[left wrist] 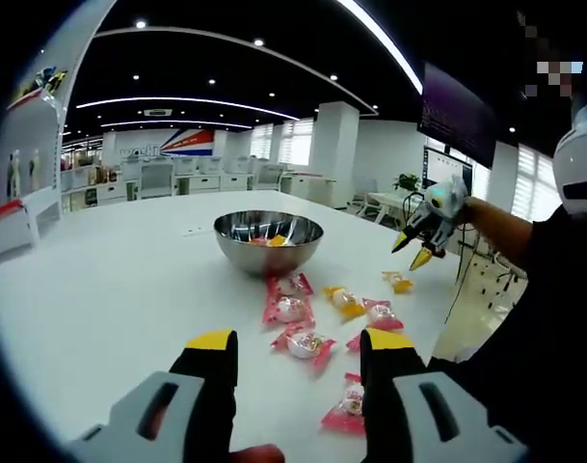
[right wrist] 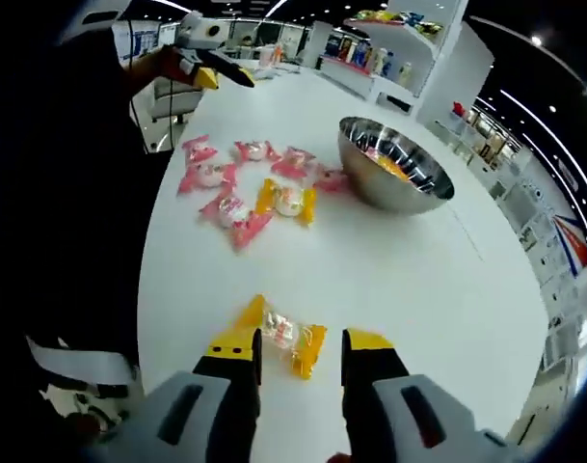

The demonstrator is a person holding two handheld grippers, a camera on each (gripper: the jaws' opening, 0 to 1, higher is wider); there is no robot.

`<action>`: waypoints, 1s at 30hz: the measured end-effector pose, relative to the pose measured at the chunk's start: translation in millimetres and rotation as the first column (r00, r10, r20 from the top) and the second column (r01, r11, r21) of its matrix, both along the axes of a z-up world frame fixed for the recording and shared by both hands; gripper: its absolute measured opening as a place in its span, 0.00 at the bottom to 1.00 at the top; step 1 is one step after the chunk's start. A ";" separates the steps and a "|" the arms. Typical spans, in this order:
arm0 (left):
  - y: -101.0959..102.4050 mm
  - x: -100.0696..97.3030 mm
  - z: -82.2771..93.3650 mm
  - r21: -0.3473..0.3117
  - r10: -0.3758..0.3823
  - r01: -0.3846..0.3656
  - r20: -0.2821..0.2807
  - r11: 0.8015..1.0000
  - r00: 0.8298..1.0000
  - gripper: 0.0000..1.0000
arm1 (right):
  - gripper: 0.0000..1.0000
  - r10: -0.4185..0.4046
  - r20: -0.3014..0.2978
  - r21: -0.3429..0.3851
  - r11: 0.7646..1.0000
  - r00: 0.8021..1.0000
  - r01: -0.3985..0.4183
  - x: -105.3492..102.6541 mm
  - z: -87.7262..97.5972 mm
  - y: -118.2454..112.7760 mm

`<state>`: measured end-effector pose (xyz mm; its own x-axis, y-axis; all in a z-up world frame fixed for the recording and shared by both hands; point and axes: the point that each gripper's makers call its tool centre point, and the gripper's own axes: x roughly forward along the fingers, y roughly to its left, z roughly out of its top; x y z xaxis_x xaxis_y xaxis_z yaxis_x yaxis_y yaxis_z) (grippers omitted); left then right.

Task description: Pick up the marshmallows scattered on the table and place them into the bowl on the table

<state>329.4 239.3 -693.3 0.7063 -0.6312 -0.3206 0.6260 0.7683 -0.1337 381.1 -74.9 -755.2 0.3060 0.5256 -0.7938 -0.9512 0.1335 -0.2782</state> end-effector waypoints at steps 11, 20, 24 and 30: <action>2.5 -0.7 -1.7 0.005 0.009 -0.009 -0.005 1.000 1.000 0.52 | 0.32 0.280 -0.071 -0.150 0.946 0.957 -0.287 -4.5 -16.2 6.5; 4.2 -1.0 -1.5 0.003 0.012 -0.012 -0.005 1.000 1.000 0.51 | 0.31 0.426 -0.144 -0.239 0.861 0.893 -0.449 -12.1 -27.4 6.2; 2.8 -2.6 -3.0 0.002 0.009 -0.009 -0.009 1.000 1.000 0.51 | 0.29 0.504 -0.174 -0.276 0.799 0.846 -0.534 -16.9 -32.2 8.7; 4.9 -4.0 -1.8 0.001 0.014 -0.014 -0.007 1.000 1.000 0.51 | 0.29 0.569 -0.241 -0.300 0.726 0.786 -0.618 -26.9 -40.6 10.0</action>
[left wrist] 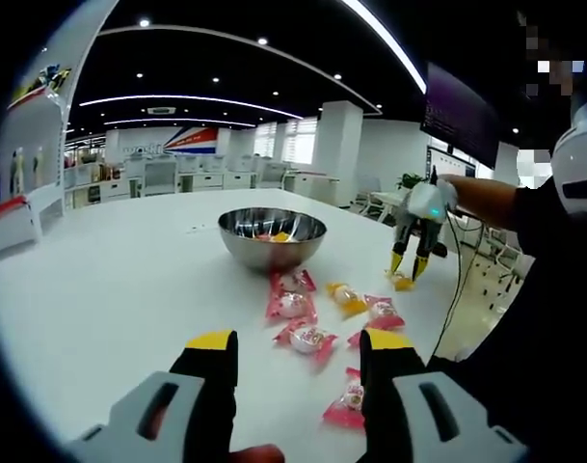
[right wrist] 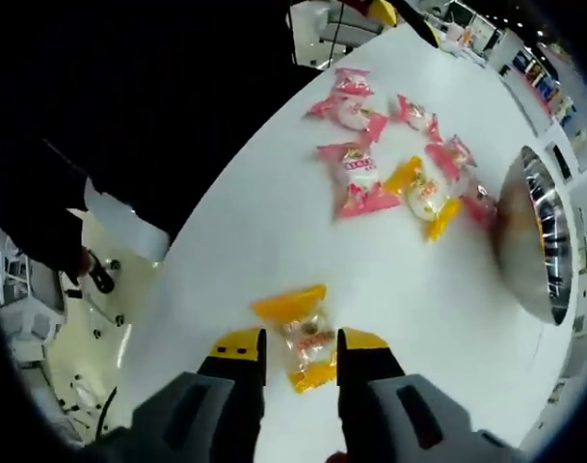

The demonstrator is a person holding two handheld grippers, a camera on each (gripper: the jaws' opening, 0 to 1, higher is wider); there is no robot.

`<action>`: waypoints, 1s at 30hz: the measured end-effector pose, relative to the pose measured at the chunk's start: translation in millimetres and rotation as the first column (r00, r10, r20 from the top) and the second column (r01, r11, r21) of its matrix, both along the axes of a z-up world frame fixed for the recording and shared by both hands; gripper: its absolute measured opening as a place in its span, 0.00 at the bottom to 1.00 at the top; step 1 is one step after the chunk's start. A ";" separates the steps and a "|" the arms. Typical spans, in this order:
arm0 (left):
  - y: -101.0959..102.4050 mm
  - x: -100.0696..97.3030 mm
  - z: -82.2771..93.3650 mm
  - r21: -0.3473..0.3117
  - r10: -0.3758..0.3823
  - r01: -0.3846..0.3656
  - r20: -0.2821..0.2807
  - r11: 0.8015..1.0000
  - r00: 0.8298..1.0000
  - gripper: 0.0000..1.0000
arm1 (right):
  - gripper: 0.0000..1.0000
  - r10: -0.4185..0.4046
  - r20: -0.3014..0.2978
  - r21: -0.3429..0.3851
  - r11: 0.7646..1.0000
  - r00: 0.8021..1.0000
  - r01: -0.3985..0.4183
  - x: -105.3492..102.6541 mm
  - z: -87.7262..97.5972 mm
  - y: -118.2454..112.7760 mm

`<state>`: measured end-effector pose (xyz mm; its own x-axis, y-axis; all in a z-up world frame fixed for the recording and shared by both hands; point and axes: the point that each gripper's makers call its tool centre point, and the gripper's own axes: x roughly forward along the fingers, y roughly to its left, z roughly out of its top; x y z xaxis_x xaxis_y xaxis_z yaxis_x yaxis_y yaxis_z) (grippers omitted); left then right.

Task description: Pick up the marshmallows scattered on the table and place them into the bowl on the table

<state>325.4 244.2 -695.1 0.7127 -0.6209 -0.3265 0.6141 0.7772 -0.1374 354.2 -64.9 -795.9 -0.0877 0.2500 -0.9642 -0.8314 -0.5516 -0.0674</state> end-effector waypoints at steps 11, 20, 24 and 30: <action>0.8 -1.8 -0.1 -0.010 0.002 -0.002 -0.005 1.000 1.000 0.51 | 0.27 0.046 -0.007 -0.043 0.998 0.999 -0.047 3.8 -7.7 2.2; 0.4 -1.6 -2.5 -0.011 -0.002 0.002 -0.009 1.000 1.000 0.51 | 0.23 0.008 -0.009 -0.031 0.999 1.000 -0.009 5.6 -12.0 3.6; 0.3 -1.3 -3.0 -0.012 -0.002 0.002 -0.010 1.000 1.000 0.51 | 0.22 -0.033 -0.012 -0.024 0.999 0.999 0.033 6.5 -13.0 3.5; -0.5 -1.6 -2.9 -0.012 -0.005 0.005 -0.009 1.000 1.000 0.51 | 0.20 -0.065 -0.003 -0.008 0.998 0.998 0.065 8.7 -10.2 3.5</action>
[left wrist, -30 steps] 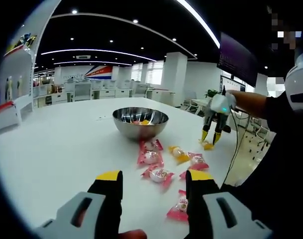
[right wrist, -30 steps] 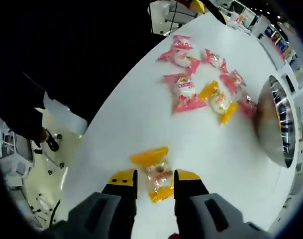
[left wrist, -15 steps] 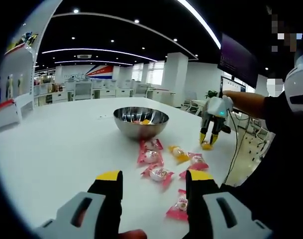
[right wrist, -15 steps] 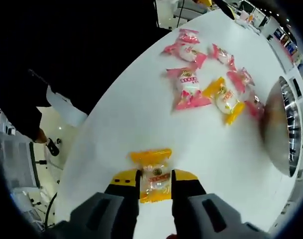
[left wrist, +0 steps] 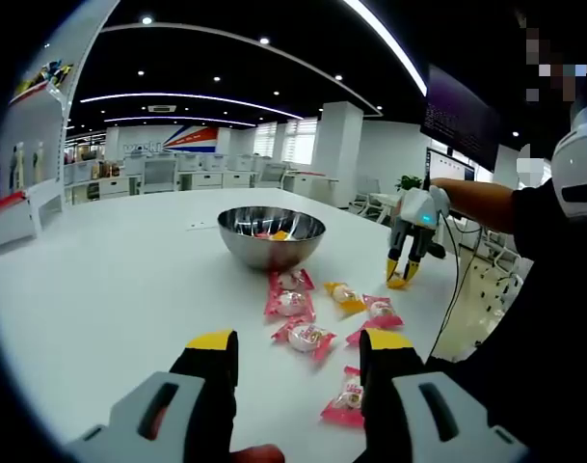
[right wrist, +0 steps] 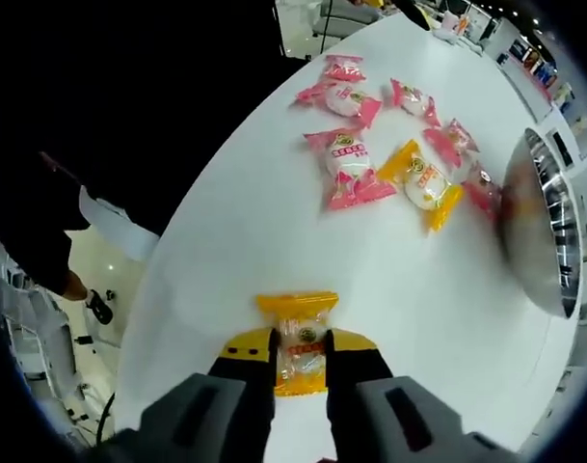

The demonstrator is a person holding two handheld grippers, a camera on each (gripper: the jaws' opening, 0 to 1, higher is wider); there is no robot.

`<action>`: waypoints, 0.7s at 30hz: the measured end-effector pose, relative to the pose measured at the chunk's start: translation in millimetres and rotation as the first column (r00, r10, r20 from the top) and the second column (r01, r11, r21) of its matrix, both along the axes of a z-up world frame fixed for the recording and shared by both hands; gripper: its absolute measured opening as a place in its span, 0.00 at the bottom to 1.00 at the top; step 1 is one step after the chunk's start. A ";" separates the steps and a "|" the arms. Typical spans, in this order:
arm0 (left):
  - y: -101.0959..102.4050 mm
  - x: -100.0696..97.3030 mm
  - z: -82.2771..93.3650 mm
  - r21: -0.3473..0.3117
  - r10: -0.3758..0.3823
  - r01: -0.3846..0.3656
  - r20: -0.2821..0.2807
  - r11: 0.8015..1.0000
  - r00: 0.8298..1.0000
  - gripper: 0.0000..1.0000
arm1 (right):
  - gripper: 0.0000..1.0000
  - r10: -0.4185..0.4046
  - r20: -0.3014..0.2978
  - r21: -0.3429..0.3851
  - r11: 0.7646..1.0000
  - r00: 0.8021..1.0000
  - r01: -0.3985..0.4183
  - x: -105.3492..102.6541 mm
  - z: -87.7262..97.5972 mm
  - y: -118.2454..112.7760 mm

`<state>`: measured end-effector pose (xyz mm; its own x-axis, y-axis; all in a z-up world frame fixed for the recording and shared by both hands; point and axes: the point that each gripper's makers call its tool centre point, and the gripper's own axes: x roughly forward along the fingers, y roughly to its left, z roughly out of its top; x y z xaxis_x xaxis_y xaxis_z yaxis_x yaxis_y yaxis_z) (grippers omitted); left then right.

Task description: Pick up the marshmallows scattered on the table and place them into the bowl on the table

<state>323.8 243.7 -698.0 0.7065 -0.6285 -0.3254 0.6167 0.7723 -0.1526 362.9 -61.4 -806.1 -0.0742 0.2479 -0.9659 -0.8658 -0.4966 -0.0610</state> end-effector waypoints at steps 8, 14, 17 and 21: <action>-0.7 -1.5 0.5 0.001 -0.003 0.003 0.003 1.000 1.000 0.51 | 0.19 -0.046 0.024 0.057 0.997 0.999 0.044 2.9 16.4 4.1; -1.1 -2.3 1.3 0.001 -0.004 0.004 0.004 1.000 1.000 0.51 | 0.19 -0.134 0.007 0.200 0.971 0.991 0.130 6.5 36.6 23.2; -1.2 -2.5 2.2 0.001 -0.006 0.006 0.006 1.000 1.000 0.51 | 0.19 -0.165 0.009 0.240 0.958 0.986 0.158 10.5 43.0 27.1; -0.6 -2.2 3.4 0.001 -0.006 0.006 0.008 1.000 1.000 0.51 | 0.19 -0.211 -0.005 0.297 0.933 0.978 0.202 15.4 51.6 32.6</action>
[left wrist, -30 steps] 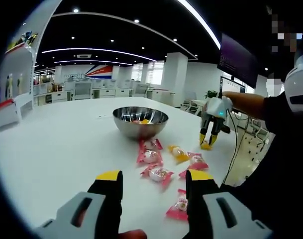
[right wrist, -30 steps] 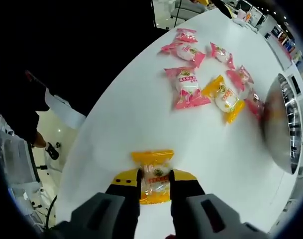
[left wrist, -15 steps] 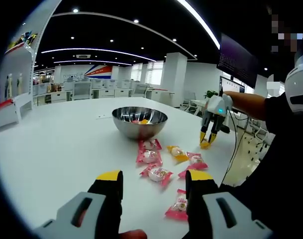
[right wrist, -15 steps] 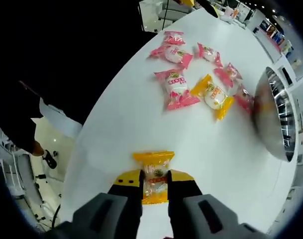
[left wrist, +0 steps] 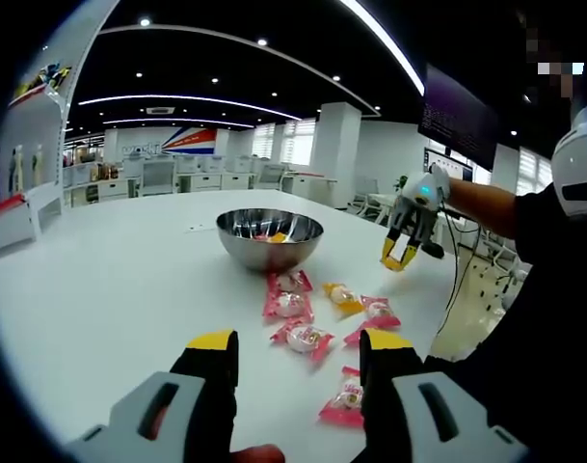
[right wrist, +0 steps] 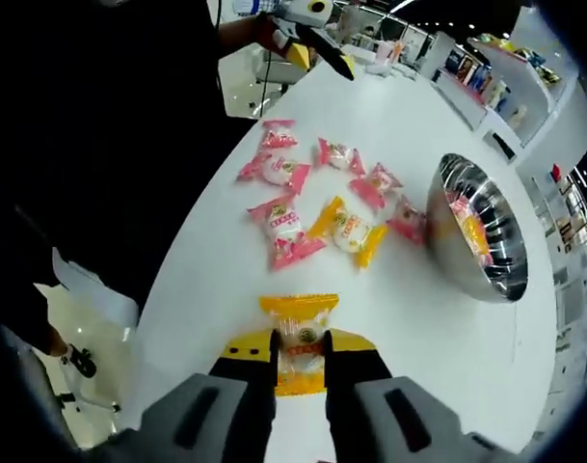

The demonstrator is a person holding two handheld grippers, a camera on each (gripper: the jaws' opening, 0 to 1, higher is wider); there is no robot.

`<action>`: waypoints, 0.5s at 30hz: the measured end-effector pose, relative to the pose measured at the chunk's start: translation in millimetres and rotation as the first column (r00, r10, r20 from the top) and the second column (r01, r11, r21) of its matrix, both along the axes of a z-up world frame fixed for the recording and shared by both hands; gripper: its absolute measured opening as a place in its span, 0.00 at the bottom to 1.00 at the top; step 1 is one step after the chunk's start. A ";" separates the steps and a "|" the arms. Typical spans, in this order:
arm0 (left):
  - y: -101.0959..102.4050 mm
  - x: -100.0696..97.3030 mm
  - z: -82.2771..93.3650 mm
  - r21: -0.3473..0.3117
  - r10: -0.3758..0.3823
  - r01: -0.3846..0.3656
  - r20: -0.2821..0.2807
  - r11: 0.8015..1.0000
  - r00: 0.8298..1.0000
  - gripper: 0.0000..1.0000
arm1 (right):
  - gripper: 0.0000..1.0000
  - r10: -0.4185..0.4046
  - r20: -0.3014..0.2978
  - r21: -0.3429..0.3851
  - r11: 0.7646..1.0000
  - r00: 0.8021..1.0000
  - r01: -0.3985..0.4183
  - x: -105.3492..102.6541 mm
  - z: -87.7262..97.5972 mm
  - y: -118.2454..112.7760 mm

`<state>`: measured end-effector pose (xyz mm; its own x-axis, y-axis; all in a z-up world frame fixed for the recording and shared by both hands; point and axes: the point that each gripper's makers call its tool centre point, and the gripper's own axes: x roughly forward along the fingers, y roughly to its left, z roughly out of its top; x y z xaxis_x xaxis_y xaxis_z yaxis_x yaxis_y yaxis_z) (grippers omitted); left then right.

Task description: Pick up the marshmallows scattered on the table and place them into the bowl on the table

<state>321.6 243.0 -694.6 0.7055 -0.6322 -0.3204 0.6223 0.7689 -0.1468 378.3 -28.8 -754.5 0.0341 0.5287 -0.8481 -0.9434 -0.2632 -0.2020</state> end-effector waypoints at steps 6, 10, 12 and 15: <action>-0.6 -0.3 -0.4 0.000 -0.003 0.003 -0.001 1.000 1.000 0.51 | 0.19 -0.113 -0.029 0.155 0.981 0.993 0.116 11.0 20.2 17.8; 0.1 0.5 -0.5 0.000 -0.002 0.002 -0.001 1.000 1.000 0.51 | 0.19 -0.205 -0.111 0.301 0.925 0.972 0.229 20.6 39.4 35.0; 0.0 0.8 0.0 -0.001 -0.003 0.003 -0.001 1.000 1.000 0.51 | 0.19 -0.226 -0.116 0.346 0.904 0.967 0.253 26.0 46.4 40.1; -0.2 1.3 -0.2 0.000 -0.005 0.005 -0.001 1.000 1.000 0.51 | 0.19 -0.260 -0.134 0.418 0.860 0.956 0.292 33.0 58.3 49.5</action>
<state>322.9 242.9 -694.8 0.7022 -0.6353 -0.3213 0.6257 0.7661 -0.1473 411.3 20.7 -696.2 0.1814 0.8182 -0.5455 -0.9804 0.1073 -0.1651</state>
